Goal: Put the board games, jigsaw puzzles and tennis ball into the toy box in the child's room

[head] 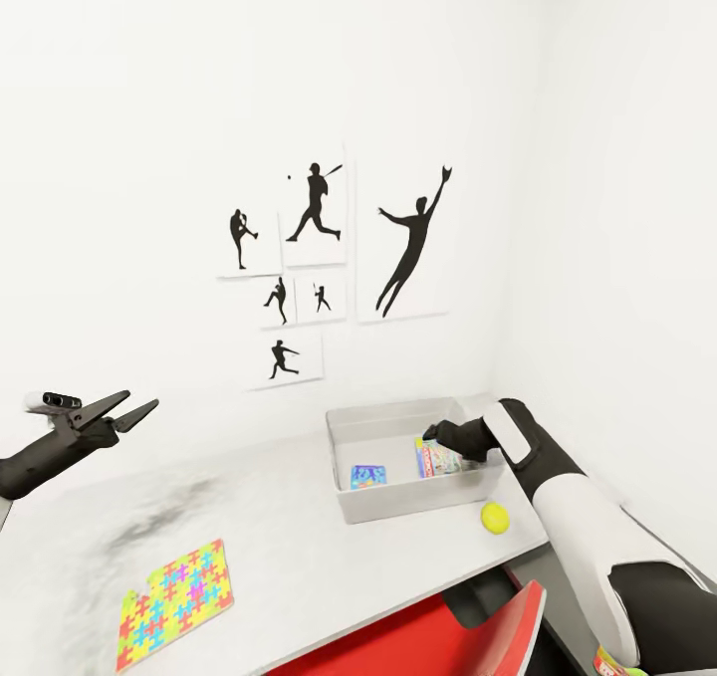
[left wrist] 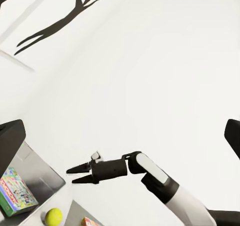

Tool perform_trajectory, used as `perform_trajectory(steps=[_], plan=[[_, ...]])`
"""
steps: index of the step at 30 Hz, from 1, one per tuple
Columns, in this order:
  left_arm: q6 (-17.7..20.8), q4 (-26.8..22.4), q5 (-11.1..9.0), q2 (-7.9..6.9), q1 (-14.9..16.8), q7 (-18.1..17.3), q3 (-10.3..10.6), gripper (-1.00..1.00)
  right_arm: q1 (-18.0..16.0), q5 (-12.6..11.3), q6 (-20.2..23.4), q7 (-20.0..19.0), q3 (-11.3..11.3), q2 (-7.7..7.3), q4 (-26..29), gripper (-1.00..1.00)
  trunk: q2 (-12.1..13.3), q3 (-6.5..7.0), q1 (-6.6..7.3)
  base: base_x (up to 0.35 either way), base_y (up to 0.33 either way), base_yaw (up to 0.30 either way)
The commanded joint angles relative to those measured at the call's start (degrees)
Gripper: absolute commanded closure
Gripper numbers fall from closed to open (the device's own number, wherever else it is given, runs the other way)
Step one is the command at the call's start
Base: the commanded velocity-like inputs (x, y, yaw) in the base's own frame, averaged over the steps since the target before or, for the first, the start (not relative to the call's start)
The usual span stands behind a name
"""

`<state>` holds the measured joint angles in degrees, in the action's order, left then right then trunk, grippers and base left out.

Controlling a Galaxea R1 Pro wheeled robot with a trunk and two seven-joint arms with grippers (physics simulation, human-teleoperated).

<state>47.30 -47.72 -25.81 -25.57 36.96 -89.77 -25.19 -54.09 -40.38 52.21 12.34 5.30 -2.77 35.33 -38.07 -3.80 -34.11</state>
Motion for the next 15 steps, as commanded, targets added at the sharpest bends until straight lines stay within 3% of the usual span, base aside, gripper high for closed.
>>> perform_trajectory(steps=[1,4,9,15], plan=[[0.6,0.0,0.1,-0.01,0.0,-0.2,0.0,-1.00,0.0,-0.6,0.1,0.5,0.3,-0.10,1.3,-1.00,-0.1,-0.01,-0.02,-0.008,0.004,0.000],[0.6,0.0,0.1,-0.01,0.0,-0.2,0.0,-1.00,0.1,-0.7,0.2,0.4,0.3,-0.16,3.5,-1.00,-0.1,0.27,-0.02,-0.005,0.002,0.000],[0.5,0.0,0.1,-0.01,0.0,-0.2,0.0,-1.00,0.7,-1.0,1.1,0.3,-0.9,-0.22,11.8,-1.00,-0.1,0.74,-0.02,-0.002,0.001,0.000],[0.5,0.0,0.1,-0.01,0.0,-0.2,0.0,-1.00,3.7,-1.1,6.4,0.3,-5.3,-0.25,24.5,-1.00,-0.1,1.31,-0.02,0.000,0.000,0.000]])
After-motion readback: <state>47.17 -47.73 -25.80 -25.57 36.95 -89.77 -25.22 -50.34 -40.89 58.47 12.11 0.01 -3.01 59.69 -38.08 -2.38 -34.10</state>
